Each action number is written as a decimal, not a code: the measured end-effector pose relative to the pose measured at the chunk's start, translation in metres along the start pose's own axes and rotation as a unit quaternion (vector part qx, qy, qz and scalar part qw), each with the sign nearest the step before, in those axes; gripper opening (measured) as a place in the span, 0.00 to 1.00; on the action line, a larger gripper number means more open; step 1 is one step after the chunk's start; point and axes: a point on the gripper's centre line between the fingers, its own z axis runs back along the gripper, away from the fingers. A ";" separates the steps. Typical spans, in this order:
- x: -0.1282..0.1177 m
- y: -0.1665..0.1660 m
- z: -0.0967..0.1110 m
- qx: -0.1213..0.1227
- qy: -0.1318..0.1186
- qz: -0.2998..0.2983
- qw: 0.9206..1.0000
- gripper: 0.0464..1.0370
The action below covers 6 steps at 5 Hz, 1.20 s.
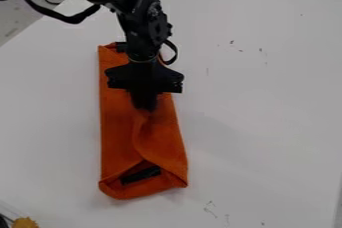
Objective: Unfold the cloth from left to the right
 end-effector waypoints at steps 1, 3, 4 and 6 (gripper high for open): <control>0.002 0.002 0.003 0.011 0.005 -0.001 1.000 0.02; 0.022 -0.024 0.026 0.042 -0.013 -0.028 0.999 0.02; 0.034 -0.043 0.036 0.031 -0.031 -0.036 0.998 0.02; 0.046 -0.087 0.020 -0.024 -0.030 -0.034 0.999 0.02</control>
